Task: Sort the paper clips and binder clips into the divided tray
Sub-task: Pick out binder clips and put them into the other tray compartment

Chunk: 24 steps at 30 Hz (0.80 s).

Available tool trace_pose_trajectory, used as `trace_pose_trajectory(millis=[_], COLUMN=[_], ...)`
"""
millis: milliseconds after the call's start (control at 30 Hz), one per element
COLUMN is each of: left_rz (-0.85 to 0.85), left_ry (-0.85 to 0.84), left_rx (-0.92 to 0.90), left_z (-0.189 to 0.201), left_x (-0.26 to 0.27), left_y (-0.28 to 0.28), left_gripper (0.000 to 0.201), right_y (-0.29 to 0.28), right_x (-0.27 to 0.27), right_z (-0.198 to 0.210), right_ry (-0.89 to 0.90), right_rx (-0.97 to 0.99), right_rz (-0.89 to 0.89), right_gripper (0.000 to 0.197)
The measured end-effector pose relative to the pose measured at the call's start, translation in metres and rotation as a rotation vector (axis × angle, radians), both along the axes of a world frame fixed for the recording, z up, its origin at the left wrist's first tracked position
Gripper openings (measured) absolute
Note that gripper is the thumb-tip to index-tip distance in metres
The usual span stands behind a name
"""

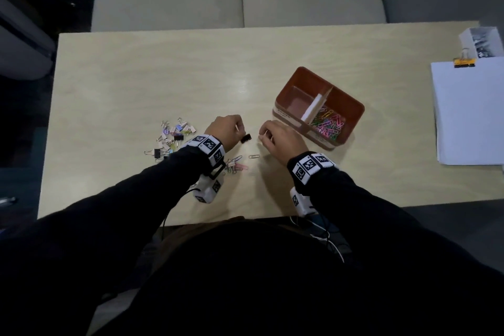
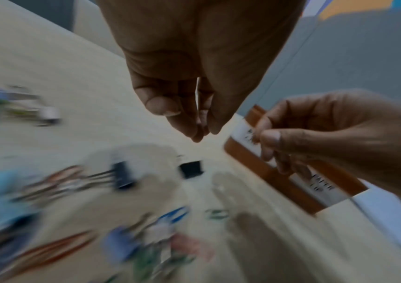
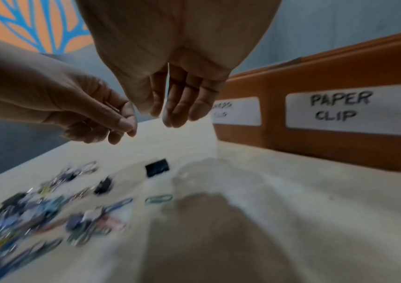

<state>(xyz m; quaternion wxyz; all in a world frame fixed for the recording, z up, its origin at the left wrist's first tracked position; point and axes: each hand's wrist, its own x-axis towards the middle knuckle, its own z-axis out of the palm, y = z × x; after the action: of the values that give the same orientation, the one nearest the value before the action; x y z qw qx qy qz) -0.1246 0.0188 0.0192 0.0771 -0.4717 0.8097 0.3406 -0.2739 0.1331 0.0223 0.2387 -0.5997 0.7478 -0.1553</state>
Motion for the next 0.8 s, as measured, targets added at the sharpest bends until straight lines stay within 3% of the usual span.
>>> trace_pose_trajectory(millis=[100,267,433,567,667,800], left_rz=[0.002,-0.061,-0.109,-0.102,-0.077,0.001], left_ry=[-0.091,-0.135,-0.091,-0.085,-0.091,-0.07], left_rx=[0.012,0.025,0.007,-0.013,-0.006,-0.001], left_z=[-0.016,-0.035,-0.052,-0.059,-0.06,-0.057], left_x=[0.033,0.059,0.061,0.063,0.068,0.075], left_y=[0.002,0.017,0.04,0.043,0.037,0.025], left_gripper=[0.007,0.015,0.026,0.016,0.012,0.011], right_y=[0.0,-0.002,-0.005,-0.008,-0.012,-0.016], right_x=[0.02,0.034,0.056,0.067,0.074,0.078], right_z=[-0.018,-0.042,-0.048,-0.049,-0.051,-0.057], right_ry=[0.021,0.065,0.009,0.059,0.103,0.117], right_rx=[0.136,0.275,0.303,0.331,0.351,0.356], right_rz=[0.09,0.092,0.135,0.214,0.241,0.257], right_gripper=[0.008,0.022,0.036,0.041,0.039,0.02])
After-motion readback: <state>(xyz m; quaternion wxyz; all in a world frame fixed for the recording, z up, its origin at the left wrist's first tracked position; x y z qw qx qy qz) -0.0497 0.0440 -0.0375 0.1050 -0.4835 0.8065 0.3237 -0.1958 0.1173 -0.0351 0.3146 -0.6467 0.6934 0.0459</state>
